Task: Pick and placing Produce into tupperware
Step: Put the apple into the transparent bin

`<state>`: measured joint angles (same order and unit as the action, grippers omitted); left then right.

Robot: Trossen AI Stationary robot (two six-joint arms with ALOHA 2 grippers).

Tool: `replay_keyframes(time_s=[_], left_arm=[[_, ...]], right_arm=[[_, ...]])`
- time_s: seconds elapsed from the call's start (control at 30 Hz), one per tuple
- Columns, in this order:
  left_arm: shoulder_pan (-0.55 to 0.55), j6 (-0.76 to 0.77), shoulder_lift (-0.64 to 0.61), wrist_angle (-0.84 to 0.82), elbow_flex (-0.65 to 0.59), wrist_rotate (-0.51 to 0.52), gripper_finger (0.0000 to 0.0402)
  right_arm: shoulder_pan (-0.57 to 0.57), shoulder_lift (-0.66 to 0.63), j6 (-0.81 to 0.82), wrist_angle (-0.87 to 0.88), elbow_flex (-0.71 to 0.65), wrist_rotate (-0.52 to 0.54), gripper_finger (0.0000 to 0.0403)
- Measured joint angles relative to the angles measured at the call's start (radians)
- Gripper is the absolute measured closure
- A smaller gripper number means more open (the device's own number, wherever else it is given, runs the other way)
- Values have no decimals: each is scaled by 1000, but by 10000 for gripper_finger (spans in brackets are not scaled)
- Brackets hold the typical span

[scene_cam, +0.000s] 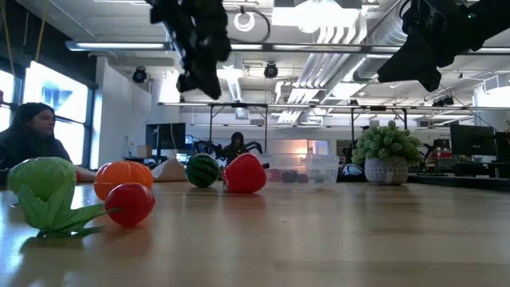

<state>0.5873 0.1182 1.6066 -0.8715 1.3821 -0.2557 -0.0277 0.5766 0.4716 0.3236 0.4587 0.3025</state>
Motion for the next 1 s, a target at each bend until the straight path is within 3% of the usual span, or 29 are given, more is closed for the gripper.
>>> replay_keyframes(time_s=[0.13,0.37,0.7,1.0], left_arm=[[11,25,124,-54,40,6,350],[-24,66,245,16,41,48,350],[-101,99,279,116,43,189,350],[-110,146,287,154,43,237,350]], right_arm=[[0,0,6,2,0,-4,332],[0,0,26,14,0,-3,332],[0,-1,26,41,0,0,332],[0,-1,26,46,0,5,332]])
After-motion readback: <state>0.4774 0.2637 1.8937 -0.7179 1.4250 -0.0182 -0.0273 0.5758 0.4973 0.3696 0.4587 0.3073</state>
